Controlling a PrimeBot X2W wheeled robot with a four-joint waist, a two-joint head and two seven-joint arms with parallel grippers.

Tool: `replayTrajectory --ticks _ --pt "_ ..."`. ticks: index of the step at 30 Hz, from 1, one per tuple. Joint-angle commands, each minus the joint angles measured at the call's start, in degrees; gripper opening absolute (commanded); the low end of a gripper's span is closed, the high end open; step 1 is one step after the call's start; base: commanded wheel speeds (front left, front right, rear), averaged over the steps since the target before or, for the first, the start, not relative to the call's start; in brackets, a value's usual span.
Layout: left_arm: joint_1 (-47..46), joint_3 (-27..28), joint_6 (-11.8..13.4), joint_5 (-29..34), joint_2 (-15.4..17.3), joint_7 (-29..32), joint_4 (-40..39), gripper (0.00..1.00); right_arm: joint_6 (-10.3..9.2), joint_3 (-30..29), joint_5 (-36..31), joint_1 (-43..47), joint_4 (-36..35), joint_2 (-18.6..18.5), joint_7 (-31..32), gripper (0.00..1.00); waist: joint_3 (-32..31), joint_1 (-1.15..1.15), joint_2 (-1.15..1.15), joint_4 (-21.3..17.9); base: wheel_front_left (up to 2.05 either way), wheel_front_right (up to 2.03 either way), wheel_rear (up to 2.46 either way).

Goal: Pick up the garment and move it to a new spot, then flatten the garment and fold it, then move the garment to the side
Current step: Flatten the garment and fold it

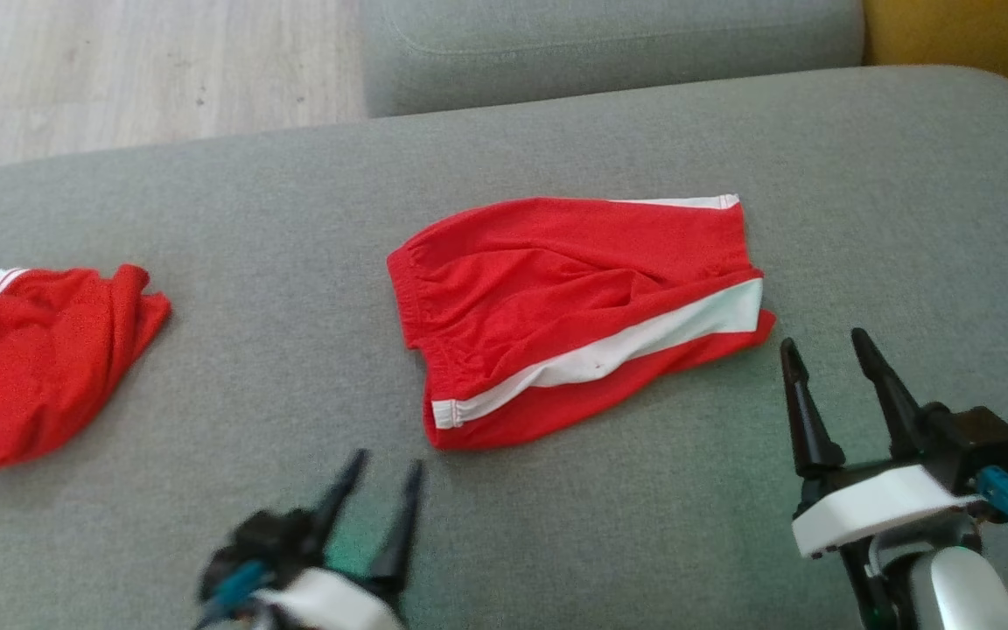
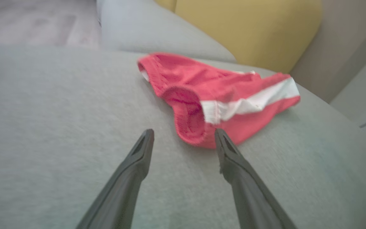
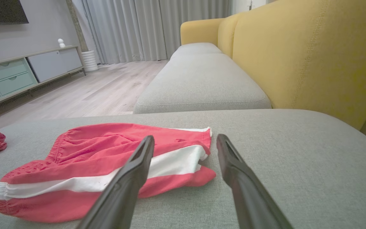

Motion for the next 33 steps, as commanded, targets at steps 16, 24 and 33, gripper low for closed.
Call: replayTrajectory --ticks 16,24,33 --pt "-15.29 -4.27 -2.23 -4.3 -4.53 1.98 12.77 0.45 -0.05 3.13 1.25 -3.7 -0.93 0.23 -0.66 1.0 2.79 0.0 0.0 -3.56 0.0 0.0 0.0" --pt "-16.12 -2.91 -2.16 -5.51 -2.84 -3.61 12.5 0.0 -0.05 3.29 1.87 -4.03 -0.58 0.29 -1.06 1.0 3.34 0.0 0.0 -2.5 0.0 0.0 0.0" --pt "-10.59 0.29 -0.89 -6.72 0.88 -4.63 12.24 0.0 -0.05 2.34 2.53 -4.58 0.69 0.3 1.19 1.0 4.11 0.0 0.0 -0.59 0.0 0.0 0.0"
